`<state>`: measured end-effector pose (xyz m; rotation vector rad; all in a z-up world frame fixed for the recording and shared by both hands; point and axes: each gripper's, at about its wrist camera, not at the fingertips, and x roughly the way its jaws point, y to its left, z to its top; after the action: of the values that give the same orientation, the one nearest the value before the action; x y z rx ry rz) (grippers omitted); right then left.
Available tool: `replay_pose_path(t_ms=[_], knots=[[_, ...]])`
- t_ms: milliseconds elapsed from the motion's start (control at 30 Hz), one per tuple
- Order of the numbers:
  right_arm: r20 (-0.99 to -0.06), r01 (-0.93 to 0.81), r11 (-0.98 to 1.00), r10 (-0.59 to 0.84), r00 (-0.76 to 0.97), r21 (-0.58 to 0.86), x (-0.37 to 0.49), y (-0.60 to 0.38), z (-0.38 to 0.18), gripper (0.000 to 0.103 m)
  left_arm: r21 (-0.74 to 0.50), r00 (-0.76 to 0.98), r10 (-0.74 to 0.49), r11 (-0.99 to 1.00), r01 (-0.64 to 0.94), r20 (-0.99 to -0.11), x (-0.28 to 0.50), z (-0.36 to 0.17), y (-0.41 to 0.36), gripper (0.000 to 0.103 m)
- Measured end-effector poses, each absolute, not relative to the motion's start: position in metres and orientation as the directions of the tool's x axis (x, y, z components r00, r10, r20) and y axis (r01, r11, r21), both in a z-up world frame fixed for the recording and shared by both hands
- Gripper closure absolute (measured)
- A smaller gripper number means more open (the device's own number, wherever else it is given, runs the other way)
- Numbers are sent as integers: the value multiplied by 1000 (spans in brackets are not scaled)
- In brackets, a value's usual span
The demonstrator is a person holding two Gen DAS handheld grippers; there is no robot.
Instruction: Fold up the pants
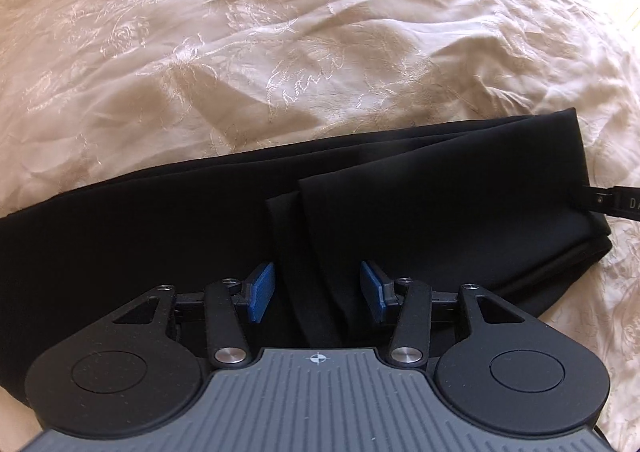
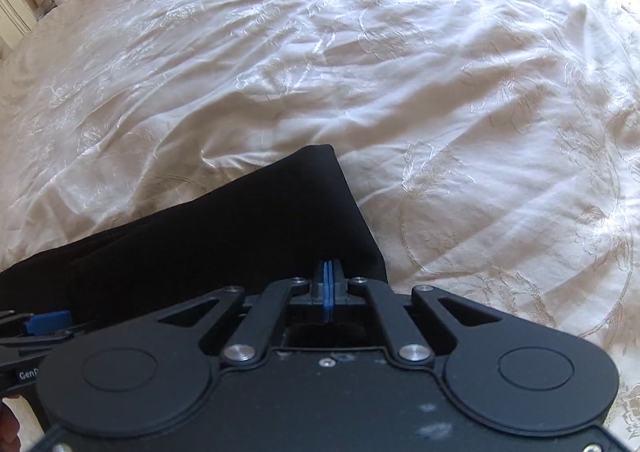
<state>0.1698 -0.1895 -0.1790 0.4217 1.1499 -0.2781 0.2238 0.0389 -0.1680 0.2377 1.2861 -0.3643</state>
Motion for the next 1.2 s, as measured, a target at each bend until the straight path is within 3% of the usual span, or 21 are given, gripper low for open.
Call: replay_pose_path(t_ms=[200, 367, 600, 700, 800, 867, 1200], knots=[[-917, 416, 887, 20, 398, 200, 170, -192, -175, 99, 18, 254, -88, 923, 385, -963, 223, -150, 47, 57], [-869, 338, 915, 28, 494, 221, 155, -179, -138, 93, 35, 282, -72, 934, 357, -957, 202, -130, 65, 57], [-920, 296, 932, 83, 384, 208, 140, -163, -162, 93, 45, 277, -32, 962, 269, -960, 158, -113, 95, 57], [-903, 252, 946, 80, 422, 201, 132, -156, -150, 92, 62, 295, -11, 970, 236, -955, 136, -102, 109, 57], [-864, 191, 950, 127, 487, 248, 117, -146, -121, 88, 75, 318, 9, 978, 195, -948, 113, -92, 125, 57], [-839, 141, 952, 162, 519, 270, 105, -137, -106, 79, 83, 333, 26, 984, 159, -943, 97, -87, 134, 56], [-804, -84, 927, 359, 474, 365, 53, -86, -91, 77, 175, 312, 195, 980, -91, -930, 36, -78, 151, 54]])
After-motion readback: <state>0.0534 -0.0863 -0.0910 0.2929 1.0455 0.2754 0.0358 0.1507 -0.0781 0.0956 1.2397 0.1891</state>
